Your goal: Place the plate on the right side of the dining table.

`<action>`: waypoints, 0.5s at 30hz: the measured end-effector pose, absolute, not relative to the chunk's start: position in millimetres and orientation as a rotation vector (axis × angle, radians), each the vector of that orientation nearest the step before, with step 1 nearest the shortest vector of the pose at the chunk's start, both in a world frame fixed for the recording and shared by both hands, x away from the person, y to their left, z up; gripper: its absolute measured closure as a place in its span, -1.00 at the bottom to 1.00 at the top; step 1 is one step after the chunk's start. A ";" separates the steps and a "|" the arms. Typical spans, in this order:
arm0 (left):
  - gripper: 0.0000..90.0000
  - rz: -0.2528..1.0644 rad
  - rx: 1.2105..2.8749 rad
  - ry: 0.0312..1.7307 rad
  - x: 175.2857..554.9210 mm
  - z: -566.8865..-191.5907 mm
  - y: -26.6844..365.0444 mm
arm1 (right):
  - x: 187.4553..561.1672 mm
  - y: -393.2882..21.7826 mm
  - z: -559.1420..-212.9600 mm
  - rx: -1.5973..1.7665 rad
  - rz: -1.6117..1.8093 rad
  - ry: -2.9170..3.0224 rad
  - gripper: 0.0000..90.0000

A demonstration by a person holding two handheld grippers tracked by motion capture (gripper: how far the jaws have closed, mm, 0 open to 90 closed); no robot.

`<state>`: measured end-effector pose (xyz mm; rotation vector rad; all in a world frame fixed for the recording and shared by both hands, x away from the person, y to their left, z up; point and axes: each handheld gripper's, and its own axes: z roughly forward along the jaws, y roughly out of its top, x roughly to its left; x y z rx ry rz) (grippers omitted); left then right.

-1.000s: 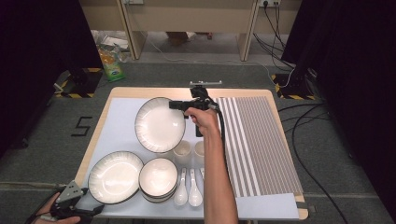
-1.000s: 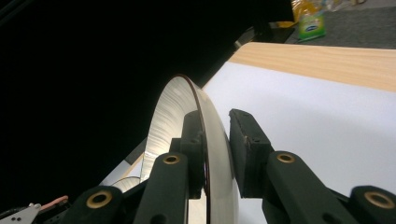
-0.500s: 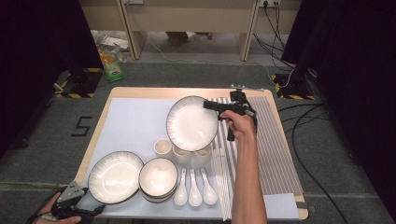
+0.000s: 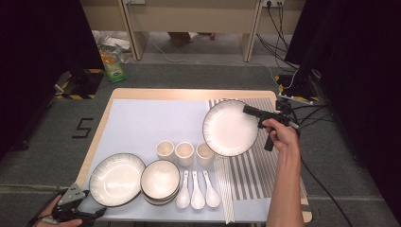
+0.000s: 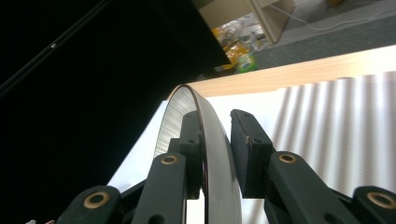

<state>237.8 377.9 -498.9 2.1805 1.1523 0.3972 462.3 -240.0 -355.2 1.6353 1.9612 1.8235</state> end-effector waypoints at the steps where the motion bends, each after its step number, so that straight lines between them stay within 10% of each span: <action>1: -0.90 0.397 2.180 1.153 237.8 -498.8 377.8 | 460.6 -245.8 -356.7 1.645 1.816 1.945 0.66; 15: -0.91 0.400 2.172 1.160 237.7 -499.0 377.0 | 446.1 -306.3 -398.4 1.776 1.733 1.865 0.65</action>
